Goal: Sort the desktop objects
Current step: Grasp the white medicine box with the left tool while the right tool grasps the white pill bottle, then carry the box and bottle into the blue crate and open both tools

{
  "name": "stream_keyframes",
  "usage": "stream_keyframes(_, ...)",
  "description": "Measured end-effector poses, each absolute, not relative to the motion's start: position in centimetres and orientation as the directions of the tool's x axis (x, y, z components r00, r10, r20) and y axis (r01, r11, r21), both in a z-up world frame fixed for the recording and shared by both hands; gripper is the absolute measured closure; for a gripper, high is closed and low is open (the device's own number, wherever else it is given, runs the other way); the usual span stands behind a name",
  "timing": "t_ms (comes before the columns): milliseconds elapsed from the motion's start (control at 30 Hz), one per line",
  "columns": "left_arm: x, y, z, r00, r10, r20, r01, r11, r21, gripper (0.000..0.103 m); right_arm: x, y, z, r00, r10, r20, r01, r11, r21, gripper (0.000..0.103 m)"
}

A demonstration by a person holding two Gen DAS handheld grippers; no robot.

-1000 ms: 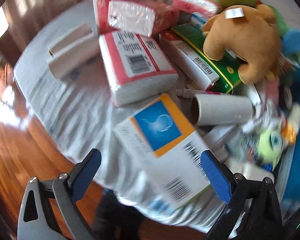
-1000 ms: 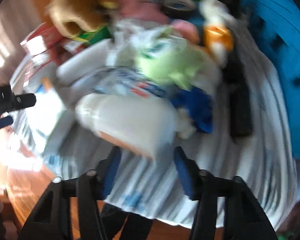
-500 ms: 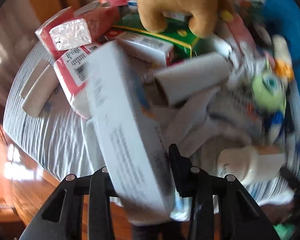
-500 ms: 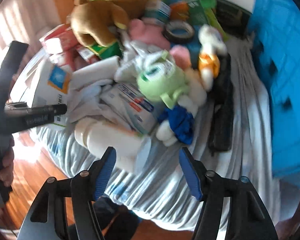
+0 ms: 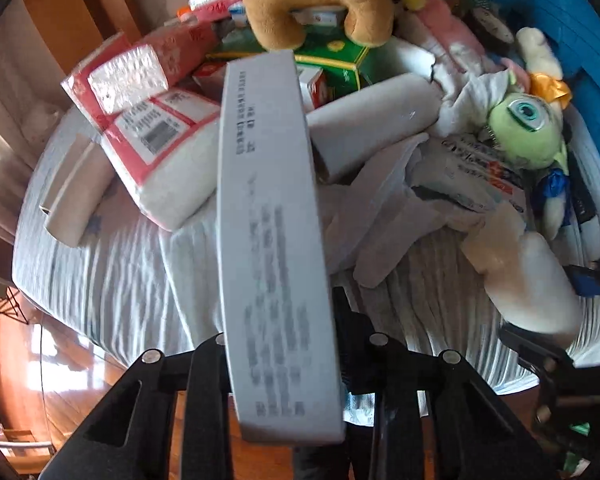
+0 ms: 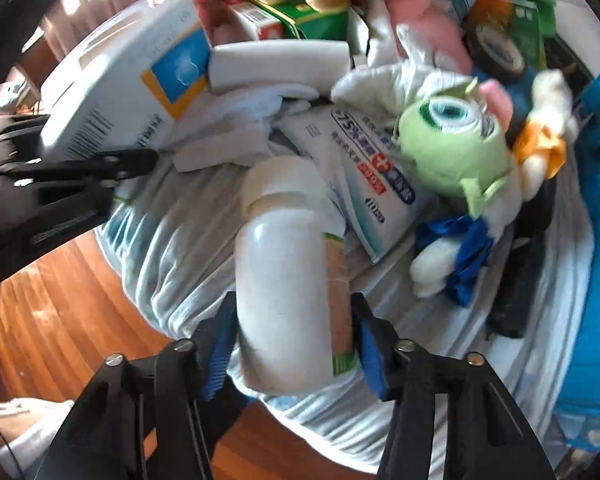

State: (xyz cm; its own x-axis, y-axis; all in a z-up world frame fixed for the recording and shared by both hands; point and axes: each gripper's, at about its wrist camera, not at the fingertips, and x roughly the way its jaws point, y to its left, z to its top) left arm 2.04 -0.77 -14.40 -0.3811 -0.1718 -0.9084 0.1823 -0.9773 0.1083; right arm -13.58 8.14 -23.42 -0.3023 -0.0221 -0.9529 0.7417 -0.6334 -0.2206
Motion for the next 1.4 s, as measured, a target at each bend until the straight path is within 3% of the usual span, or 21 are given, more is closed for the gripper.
stream_keyframes(400, 5.8, 1.0, -3.6, -0.549, -0.200, -0.812, 0.169, -0.977, 0.126, 0.078, -14.9, 8.1, -16.1, -0.359, -0.214, -0.909, 0.602, -0.797, -0.051, 0.051)
stream_keyframes(567, -2.6, -5.5, -4.4, -0.645, -0.200, -0.738, 0.143, -0.980, 0.141, 0.078, -15.6, 7.5, -12.3, -0.442, -0.231, -0.867, 0.539, -0.841, -0.051, 0.051)
stream_keyframes(733, -5.9, -4.7, -0.2, -0.741, -0.125, -0.659, 0.066, -0.991, 0.115, 0.078, -17.0, 6.6, -6.6, -0.572, -0.225, -0.789, 0.455, -0.887, -0.078, 0.051)
stream_keyframes(1067, -12.6, 7.7, 11.3, -0.829, 0.175, -0.531, -0.224, -0.974, 0.029, 0.078, -18.6, 16.2, 10.4, -0.791, -0.044, -0.610, 0.183, -0.969, -0.167, 0.051)
stream_keyframes(1233, -16.9, 17.4, 15.9, -0.817, 0.277, -0.505, -0.322, -0.947, 0.002, 0.078, -22.3, 23.9, 16.8, -0.803, 0.088, -0.590, 0.071, -0.968, -0.241, 0.051)
stream_keyframes(1400, -24.4, 28.6, 17.1, -0.722, 0.322, -0.612, -0.376, -0.926, -0.044, 0.078, -29.6, 33.7, 20.2, -0.726, 0.187, -0.662, 0.036, -0.951, -0.309, 0.051)
